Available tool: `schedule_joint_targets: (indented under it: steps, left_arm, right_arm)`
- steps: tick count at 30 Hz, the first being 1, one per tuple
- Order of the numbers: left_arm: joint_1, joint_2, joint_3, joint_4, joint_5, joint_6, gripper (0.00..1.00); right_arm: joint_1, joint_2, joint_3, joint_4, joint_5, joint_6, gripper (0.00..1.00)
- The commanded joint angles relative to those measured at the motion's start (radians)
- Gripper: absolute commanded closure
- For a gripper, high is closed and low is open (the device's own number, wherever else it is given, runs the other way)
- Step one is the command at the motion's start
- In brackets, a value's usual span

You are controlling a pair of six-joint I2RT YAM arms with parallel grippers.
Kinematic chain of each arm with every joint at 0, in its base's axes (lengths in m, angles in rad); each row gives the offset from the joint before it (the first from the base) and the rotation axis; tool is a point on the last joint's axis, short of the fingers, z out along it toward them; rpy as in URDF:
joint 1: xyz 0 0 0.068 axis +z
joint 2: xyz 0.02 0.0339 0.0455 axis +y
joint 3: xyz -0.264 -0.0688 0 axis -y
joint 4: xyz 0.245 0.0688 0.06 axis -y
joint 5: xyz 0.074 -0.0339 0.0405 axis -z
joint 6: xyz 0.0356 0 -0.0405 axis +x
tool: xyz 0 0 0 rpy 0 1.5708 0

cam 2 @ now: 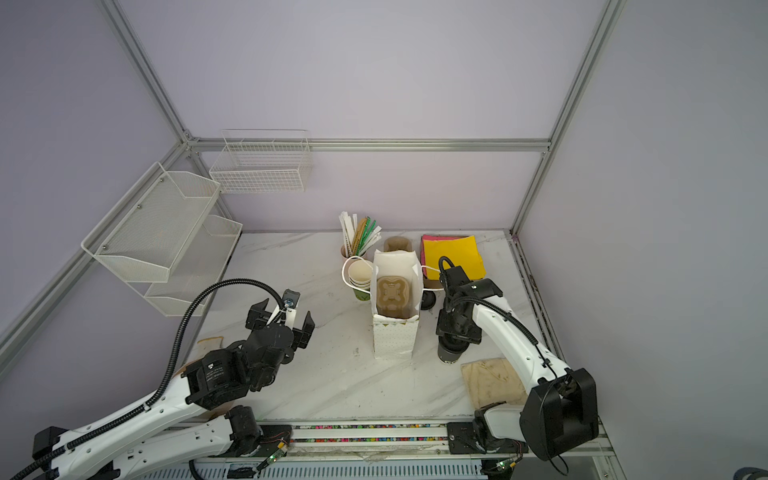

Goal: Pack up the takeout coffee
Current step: 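Lift the black lid with the right gripper and carry it toward the robot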

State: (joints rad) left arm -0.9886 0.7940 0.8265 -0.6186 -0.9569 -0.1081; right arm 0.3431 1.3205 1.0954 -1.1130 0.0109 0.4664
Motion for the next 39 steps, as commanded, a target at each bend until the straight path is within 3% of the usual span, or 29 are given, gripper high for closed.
schedule_joint_targets:
  steps: [1,9,19,29,39]
  left_arm:
    - [0.005,-0.016,-0.023,0.014,0.002,0.009,0.00]
    - [0.005,-0.012,-0.020,0.011,0.006,0.009,0.00]
    - [0.005,-0.010,-0.022,0.008,0.003,0.005,0.00]
    - [0.005,-0.015,-0.023,0.005,0.006,0.002,0.00]
    - [0.005,-0.009,-0.022,0.004,0.009,0.001,0.00]
  right_arm:
    - [0.006,0.011,-0.034,-0.039,0.023,0.003,0.29]
    - [0.005,-0.001,-0.004,-0.058,0.030,0.009,0.21]
    - [0.006,-0.007,0.073,-0.122,-0.026,0.015,0.19]
    - [0.005,-0.004,0.080,-0.128,-0.004,-0.006,0.19]
    - [0.005,0.005,0.127,-0.156,-0.046,-0.002,0.09]
